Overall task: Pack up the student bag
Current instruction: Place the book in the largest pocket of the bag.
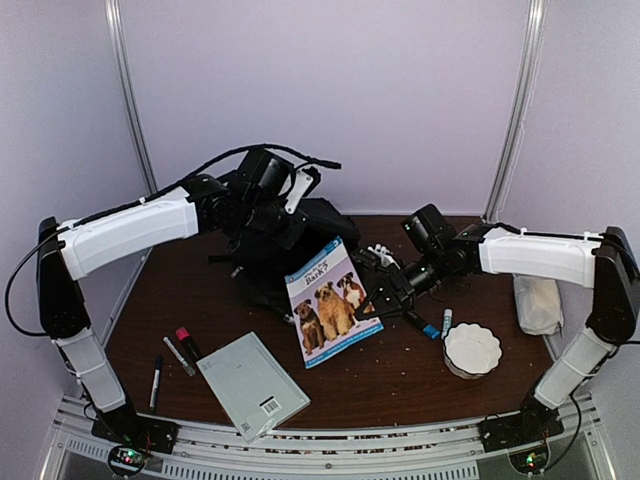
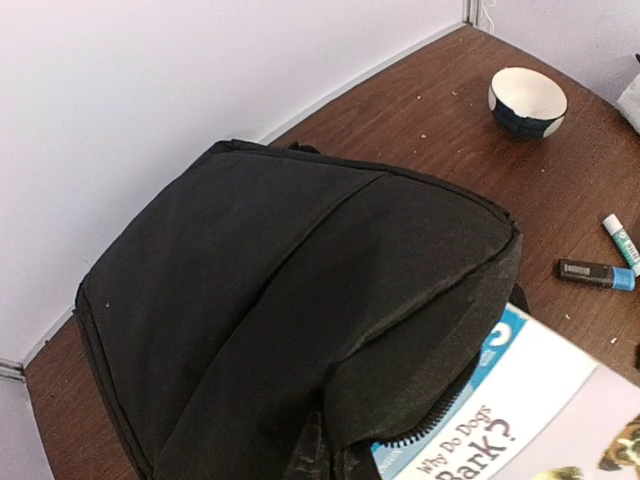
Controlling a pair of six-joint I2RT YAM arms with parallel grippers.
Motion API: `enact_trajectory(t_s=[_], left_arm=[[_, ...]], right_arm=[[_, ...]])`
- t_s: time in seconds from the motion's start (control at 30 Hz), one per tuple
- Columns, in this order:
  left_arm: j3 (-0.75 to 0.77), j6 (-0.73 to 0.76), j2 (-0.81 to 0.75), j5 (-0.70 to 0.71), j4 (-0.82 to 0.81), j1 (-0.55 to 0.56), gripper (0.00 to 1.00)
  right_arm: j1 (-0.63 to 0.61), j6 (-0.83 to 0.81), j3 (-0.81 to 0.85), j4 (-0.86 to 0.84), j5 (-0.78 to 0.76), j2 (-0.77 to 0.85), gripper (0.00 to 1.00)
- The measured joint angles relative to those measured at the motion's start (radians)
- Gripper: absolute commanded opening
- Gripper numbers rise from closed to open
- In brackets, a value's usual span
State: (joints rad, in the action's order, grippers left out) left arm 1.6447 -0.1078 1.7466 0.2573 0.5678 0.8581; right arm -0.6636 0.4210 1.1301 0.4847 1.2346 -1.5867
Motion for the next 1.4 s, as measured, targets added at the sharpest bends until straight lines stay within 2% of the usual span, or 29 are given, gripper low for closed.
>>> enact_trajectory(t_s=[0.23,0.53,0.8,1.03,1.13,1.23,1.3,1.4], left_arm=[[-0.003,-0.015,-0.038,-0.029,-0.007,0.003,0.0],[-0.035,-0.015,-0.047,-0.034,-0.012,0.04,0.0],[-0.073,-0.015,-0.053,-0.03,-0.016,0.05,0.0],[-0.085,-0.015,-0.064,-0.029,-0.023,0.055,0.0],[-0.089,-0.015,-0.066,-0.03,-0.028,0.056,0.0],[-0.098,-0.015,-0.068,-0.031,-0.029,0.062,0.0],[-0.102,-0.015,-0.068,-0.03,-0.034,0.066,0.0],[-0.106,-0.015,-0.068,-0.03,-0.046,0.07,0.0]], right_arm=[[0.0,0.114,0.042,-0.112,-0.013,-0.126,0.0],[0.01,0.401,0.031,-0.415,-0.051,-0.233,0.0],[0.029,0.465,0.102,-0.414,-0.087,-0.351,0.01],[0.065,0.425,0.281,-0.305,-0.143,-0.475,0.23],[0.068,0.411,0.307,-0.269,-0.169,-0.503,0.32],[0.067,0.398,0.307,-0.233,-0.189,-0.506,0.44],[0.067,0.384,0.307,-0.207,-0.205,-0.504,0.58],[0.068,0.35,0.307,-0.16,-0.24,-0.491,0.69]])
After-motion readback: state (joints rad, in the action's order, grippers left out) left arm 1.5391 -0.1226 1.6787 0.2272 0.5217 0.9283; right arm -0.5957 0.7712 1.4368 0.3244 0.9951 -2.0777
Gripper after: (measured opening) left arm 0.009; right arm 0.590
